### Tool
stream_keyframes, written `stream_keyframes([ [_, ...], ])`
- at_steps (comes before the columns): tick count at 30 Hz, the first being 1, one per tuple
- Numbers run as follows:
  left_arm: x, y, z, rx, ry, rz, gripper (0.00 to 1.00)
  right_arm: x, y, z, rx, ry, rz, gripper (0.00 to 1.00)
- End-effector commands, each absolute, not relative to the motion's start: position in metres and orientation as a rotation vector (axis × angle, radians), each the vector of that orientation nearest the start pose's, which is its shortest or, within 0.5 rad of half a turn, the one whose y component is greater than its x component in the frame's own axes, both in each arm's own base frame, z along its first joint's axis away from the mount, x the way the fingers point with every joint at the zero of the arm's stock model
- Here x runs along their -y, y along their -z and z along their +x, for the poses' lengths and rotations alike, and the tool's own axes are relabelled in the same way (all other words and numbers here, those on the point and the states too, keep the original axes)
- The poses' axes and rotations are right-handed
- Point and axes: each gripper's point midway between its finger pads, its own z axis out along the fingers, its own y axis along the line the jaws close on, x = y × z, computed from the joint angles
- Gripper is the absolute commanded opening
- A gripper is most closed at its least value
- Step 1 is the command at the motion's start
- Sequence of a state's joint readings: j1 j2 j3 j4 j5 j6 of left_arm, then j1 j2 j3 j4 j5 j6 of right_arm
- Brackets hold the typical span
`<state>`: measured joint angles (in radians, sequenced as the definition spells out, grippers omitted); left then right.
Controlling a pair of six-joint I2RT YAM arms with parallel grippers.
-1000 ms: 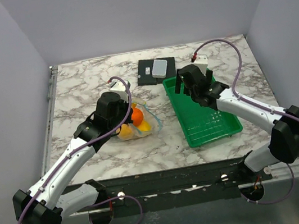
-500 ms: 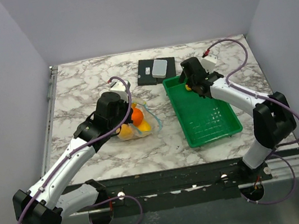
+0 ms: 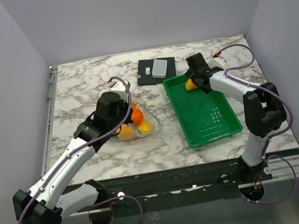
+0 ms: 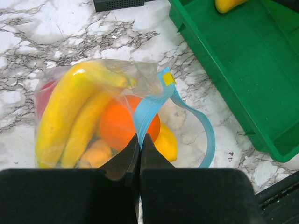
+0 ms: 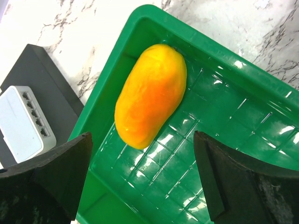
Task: Place the food in the zip-top bag and seal the zipper
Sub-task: Pick up the fake fruit from the bin.
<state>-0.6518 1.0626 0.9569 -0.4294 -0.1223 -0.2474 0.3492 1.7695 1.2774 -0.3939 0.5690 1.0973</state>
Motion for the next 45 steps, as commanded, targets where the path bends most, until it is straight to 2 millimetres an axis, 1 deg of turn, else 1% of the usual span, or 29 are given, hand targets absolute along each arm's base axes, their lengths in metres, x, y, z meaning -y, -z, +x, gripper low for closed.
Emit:
stream_keyframes([
  [1, 0.193, -0.22, 0.275, -2.086, 0.408, 0.345, 0.0, -0.098, -0.101, 0.46, -2.011, -0.097, 1.147, 0.92],
  [11, 0.193, -0.22, 0.274, -2.087, 0.408, 0.347, 0.0, -0.091, -0.082, 0.472, -2.017, -0.121, 1.202, 0.87],
  [19, 0.193, -0.218, 0.275, -2.091, 0.405, 0.348, 0.0, -0.085, -0.076, 0.48, -2.007, -0.12, 1.218, 0.87],
  [29, 0.193, -0.216, 0.275, -2.098, 0.402, 0.351, 0.0, -0.085, -0.053, 0.485, -2.031, -0.122, 1.238, 0.85],
  [35, 0.194, -0.216, 0.275, -2.099, 0.402, 0.352, 0.0, -0.084, -0.041, 0.482, -2.036, -0.122, 1.247, 0.72],
  [38, 0.194, -0.216, 0.275, -2.101, 0.402, 0.354, 0.0, -0.083, -0.04, 0.481, -2.037, -0.121, 1.247, 0.61],
  [42, 0.193, -0.214, 0.275, -2.106, 0.398, 0.353, 0.0, -0.082, -0.047, 0.479, -2.029, -0.131, 1.239, 0.48],
  [45, 0.194, -0.213, 0.275, -2.108, 0.397, 0.353, 0.0, -0.082, -0.059, 0.478, -2.02, -0.155, 1.208, 0.36],
])
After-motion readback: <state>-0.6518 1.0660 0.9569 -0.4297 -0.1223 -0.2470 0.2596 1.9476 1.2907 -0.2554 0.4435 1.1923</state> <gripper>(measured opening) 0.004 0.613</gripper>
